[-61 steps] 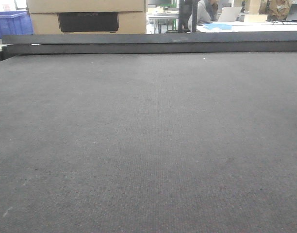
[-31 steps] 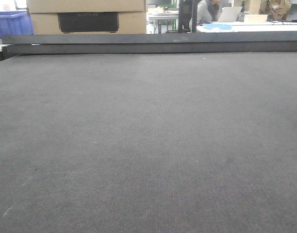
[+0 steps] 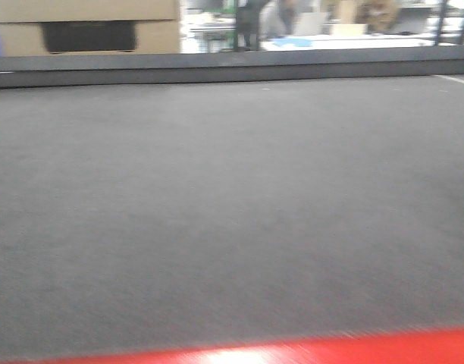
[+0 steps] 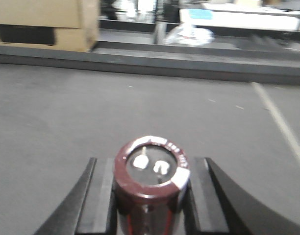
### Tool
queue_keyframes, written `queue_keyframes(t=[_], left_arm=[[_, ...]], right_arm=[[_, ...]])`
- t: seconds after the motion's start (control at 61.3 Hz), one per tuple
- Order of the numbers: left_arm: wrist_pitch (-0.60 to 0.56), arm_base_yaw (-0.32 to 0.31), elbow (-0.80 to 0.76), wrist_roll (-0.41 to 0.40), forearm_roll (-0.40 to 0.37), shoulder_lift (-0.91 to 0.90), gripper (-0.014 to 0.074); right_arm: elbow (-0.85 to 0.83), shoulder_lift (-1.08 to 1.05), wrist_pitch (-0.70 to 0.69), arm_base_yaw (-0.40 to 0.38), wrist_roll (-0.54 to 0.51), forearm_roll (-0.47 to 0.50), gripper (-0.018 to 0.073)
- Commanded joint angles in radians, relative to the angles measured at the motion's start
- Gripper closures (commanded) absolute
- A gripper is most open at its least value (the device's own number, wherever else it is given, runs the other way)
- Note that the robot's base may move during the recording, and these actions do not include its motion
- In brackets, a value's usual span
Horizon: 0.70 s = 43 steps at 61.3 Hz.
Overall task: Place cylindrical capacitor in blue bin on shelf
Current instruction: 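Drive the base away from the table holding both objects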
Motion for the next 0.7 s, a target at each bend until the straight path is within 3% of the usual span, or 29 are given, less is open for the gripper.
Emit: queue_keyframes(t=[0.0, 0.686], left_arm=[[-0.021, -0.005, -0.009, 0.0, -0.004, -0.01, 0.0707], [-0.021, -0.005, -0.009, 0.0, -0.004, -0.018, 0.0707]], right_arm=[[0.001, -0.006, -0.027, 0.0, -0.001, -0.007, 0.0721], [0.001, -0.006, -0.027, 0.0, -0.001, -0.007, 0.0721]])
